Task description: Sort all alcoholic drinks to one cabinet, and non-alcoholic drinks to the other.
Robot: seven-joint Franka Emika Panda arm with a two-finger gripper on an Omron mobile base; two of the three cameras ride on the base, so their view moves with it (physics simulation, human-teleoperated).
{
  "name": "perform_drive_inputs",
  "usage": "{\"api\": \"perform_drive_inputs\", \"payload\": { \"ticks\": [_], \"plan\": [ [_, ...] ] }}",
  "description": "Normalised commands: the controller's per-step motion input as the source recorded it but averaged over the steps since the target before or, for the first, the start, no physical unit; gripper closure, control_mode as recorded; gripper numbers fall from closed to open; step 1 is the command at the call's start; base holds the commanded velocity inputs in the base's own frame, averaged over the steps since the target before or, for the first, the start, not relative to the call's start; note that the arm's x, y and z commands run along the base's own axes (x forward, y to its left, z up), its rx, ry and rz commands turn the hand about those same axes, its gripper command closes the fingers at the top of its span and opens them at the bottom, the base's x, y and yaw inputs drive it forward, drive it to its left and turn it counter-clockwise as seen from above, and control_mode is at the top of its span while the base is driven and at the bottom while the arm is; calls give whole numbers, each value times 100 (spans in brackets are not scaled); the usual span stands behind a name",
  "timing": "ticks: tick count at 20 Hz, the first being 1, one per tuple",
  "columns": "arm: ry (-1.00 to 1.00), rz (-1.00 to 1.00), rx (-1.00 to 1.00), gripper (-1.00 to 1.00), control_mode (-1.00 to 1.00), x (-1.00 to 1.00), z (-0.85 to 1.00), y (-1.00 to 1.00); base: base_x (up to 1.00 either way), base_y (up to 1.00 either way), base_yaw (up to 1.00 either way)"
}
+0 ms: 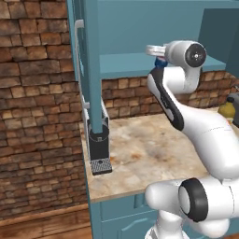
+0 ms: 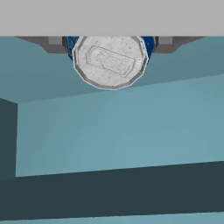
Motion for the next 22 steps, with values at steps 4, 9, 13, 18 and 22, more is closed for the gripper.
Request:
{"api": "perform_drive_inputs", "payload": {
  "ticks": [4, 9, 13, 18, 22],
  "plan": [
    [0, 0, 0, 100, -100, 56, -25, 0, 0, 0, 0],
    [1, 0, 0, 100, -100, 48, -18, 0, 0, 0, 0],
    [0, 0, 0, 100, -100, 44, 0, 0, 0, 0, 0],
    [0, 0, 0, 100, -100, 51, 0, 0, 0, 0, 0],
    [6, 0, 0, 100, -100, 39, -7, 0, 0, 0, 0]
  ]
}}
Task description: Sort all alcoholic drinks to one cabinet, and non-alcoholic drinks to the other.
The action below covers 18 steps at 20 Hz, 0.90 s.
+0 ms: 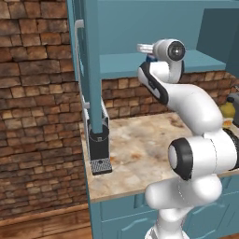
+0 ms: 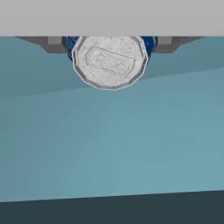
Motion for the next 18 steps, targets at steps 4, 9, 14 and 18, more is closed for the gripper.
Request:
{"api": "perform_drive_inputs", "payload": {
  "ticks": [4, 9, 14, 18],
  "plan": [
    [6, 0, 0, 100, -100, 42, -23, 0, 0, 0, 0],
    [5, 0, 0, 100, -100, 43, -26, 0, 0, 0, 0],
    [3, 0, 0, -100, -100, 39, -25, 0, 0, 0, 0],
    [0, 0, 0, -100, -100, 25, -11, 0, 0, 0, 0]
  ]
}}
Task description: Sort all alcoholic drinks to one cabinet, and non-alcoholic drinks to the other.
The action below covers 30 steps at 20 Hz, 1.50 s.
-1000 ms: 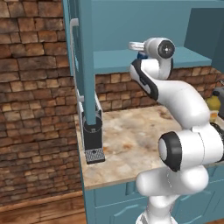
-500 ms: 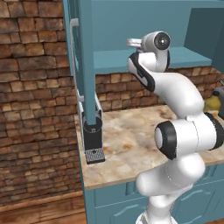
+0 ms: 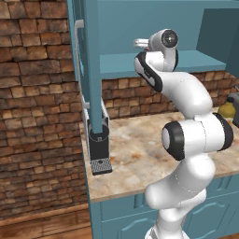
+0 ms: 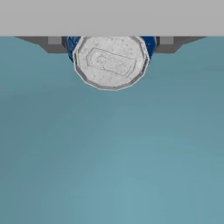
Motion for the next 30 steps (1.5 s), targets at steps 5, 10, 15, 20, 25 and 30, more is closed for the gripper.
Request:
{"api": "perform_drive_inputs", "payload": {
  "ticks": [5, 10, 15, 20, 25, 30],
  "plan": [
    [0, 0, 0, -100, -100, 1, -6, 0, 0, 0, 0],
    [-1, 0, 0, -100, -100, -12, -4, 0, 0, 0, 0],
    [-2, 0, 0, -100, -100, -18, 0, 0, 0, 0, 0],
    [-1, 0, 0, -100, -100, -84, 0, 0, 0, 0, 0],
    [0, -6, -2, -100, -100, -100, -3, 0, 0, 0, 0],
    [0, -14, -2, -100, -100, -100, -3, 0, 0, 0, 0]
  ]
}}
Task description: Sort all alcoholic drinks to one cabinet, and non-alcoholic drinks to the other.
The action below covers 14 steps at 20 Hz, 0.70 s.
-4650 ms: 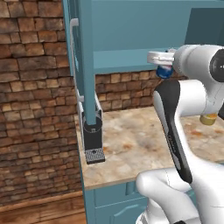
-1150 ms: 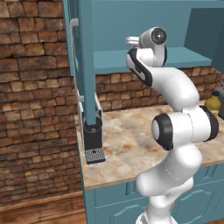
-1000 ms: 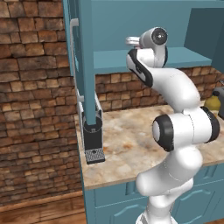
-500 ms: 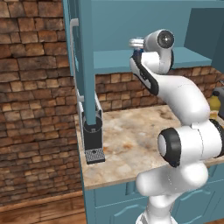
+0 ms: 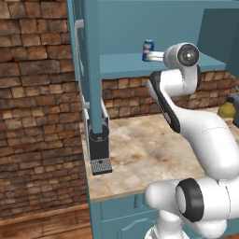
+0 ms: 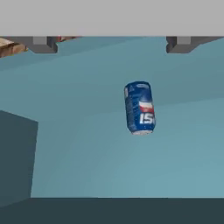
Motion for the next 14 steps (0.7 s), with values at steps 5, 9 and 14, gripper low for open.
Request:
{"api": "perform_drive_inputs", "payload": {
  "ticks": [5, 9, 14],
  "plan": [
    [0, -23, 0, -100, -100, -89, -20, -19, 0, 0, 0],
    [0, -26, 0, -100, -100, -64, -26, -36, 0, 0, 0],
    [0, -28, 0, -100, -100, -47, -41, -37, 0, 0, 0]
  ]
}}
